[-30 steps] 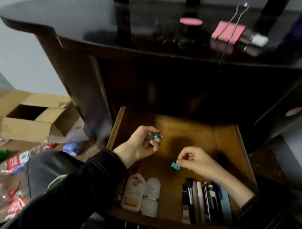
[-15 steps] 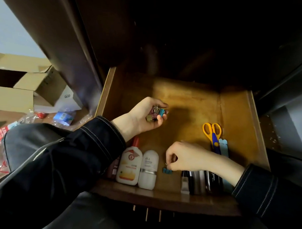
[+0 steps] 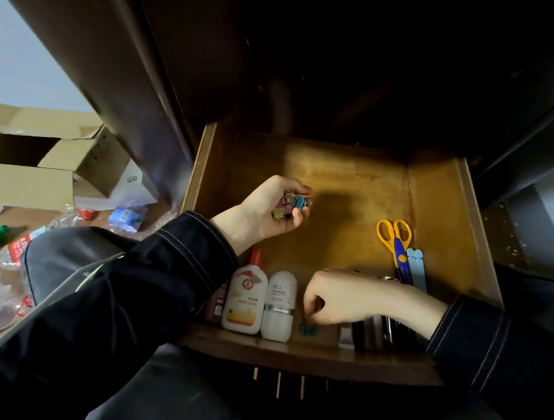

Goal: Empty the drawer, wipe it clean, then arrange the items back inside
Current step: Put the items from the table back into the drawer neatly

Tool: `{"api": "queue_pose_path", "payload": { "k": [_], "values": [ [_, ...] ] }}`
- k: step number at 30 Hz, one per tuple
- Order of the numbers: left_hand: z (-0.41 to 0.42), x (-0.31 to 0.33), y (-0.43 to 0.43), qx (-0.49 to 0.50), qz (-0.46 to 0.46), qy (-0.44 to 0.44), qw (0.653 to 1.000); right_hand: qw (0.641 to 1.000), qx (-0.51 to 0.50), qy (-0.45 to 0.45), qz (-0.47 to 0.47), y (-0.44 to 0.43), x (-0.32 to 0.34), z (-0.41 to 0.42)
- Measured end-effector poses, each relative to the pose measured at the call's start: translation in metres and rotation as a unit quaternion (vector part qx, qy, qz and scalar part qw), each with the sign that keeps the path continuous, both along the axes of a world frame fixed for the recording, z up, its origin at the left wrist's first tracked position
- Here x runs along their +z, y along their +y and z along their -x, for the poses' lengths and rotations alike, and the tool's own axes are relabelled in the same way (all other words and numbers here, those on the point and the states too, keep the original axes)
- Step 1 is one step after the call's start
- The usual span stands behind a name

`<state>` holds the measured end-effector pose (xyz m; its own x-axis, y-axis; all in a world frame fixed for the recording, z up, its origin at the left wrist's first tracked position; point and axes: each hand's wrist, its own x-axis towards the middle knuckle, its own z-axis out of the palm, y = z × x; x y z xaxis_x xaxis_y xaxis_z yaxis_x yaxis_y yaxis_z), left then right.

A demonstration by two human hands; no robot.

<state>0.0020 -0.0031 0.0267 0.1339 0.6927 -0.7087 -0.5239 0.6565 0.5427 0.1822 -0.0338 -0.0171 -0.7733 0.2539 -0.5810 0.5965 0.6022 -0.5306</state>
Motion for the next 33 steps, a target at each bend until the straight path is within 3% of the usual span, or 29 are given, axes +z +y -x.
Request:
{"api": "queue_pose_path", "payload": {
  "k": [11,24,28,33],
  "values": [
    [0.002,0.000,0.001,-0.004,-0.005,0.002,1.000,0.998,-0.057,0.007,0.011,-0.013,-0.001,0.007],
    [0.002,-0.001,0.001,0.002,-0.002,0.004,1.000,0.996,-0.027,-0.008,0.080,-0.009,0.005,0.002],
    [0.002,-0.001,0.001,0.006,0.004,0.012,1.000,0.980,-0.150,0.047,0.122,0.015,0.021,-0.007],
    [-0.001,-0.002,-0.001,-0.028,0.003,-0.007,1.000,0.924,-0.344,0.148,-0.072,0.042,0.028,-0.019]
  ]
}}
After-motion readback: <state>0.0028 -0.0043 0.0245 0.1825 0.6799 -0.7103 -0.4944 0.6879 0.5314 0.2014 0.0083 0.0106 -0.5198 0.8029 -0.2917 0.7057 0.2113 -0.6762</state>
